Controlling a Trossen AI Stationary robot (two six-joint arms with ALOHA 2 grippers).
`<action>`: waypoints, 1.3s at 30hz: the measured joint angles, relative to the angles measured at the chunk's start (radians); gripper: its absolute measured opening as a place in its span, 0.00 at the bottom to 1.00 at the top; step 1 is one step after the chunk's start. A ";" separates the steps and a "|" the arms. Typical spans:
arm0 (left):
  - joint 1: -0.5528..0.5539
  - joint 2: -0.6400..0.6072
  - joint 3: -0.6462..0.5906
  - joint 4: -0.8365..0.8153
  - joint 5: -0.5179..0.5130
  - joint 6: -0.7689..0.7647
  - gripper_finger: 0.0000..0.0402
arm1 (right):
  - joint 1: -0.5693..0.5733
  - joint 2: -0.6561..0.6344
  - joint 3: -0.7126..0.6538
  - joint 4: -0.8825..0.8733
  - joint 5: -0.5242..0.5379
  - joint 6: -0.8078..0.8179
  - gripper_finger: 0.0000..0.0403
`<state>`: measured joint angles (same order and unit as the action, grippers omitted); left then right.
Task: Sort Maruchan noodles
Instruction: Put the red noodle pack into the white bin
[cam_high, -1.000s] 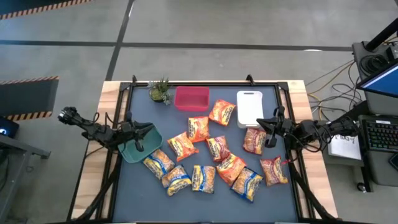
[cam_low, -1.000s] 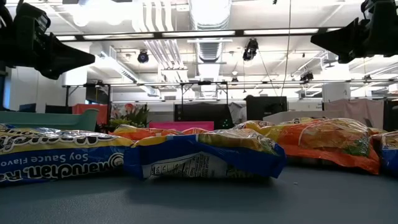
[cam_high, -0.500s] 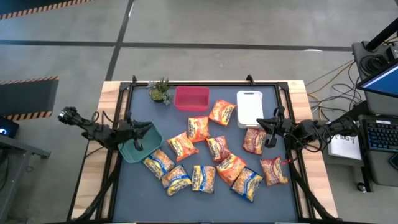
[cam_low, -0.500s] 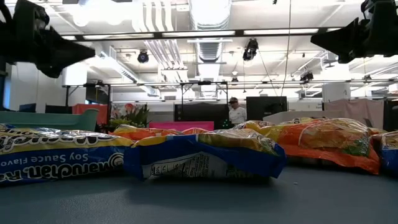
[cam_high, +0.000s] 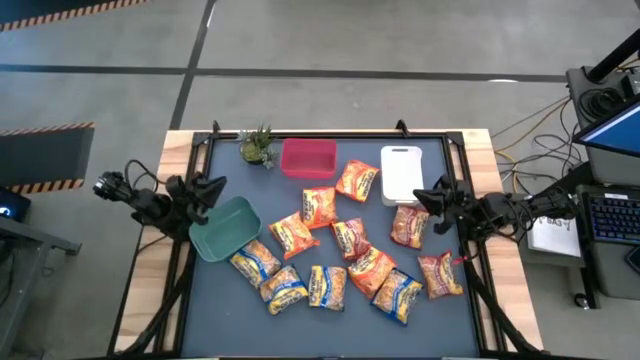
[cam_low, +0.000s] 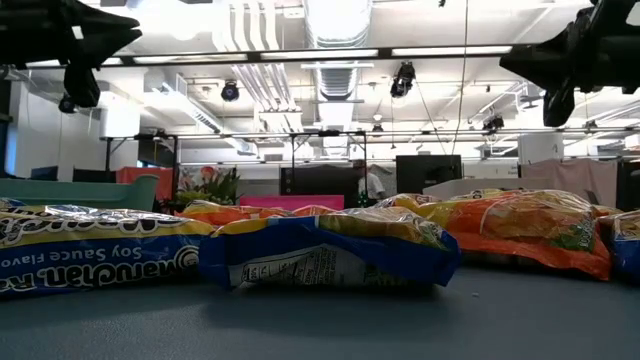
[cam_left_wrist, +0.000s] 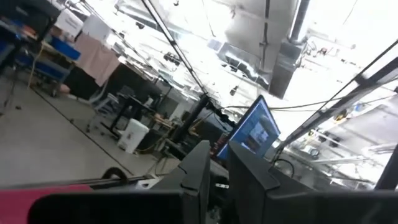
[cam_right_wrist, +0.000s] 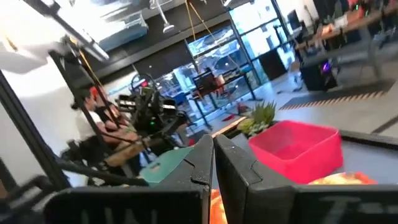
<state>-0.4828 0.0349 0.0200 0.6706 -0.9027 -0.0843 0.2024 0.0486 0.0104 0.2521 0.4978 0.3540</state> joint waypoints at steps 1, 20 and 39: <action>0.000 0.000 0.000 0.001 -0.002 0.020 0.10 | 0.000 0.000 0.000 0.002 0.000 0.009 0.02; 0.001 0.049 0.000 0.033 0.091 -0.015 0.10 | -0.005 0.021 0.033 0.046 0.087 0.091 0.02; 0.010 0.491 0.248 -0.041 0.093 0.104 0.10 | -0.098 0.529 0.390 -0.075 0.104 0.100 0.02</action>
<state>-0.4728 0.5259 0.2678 0.6298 -0.8097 0.0202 0.1040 0.5780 0.4003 0.1768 0.6022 0.4542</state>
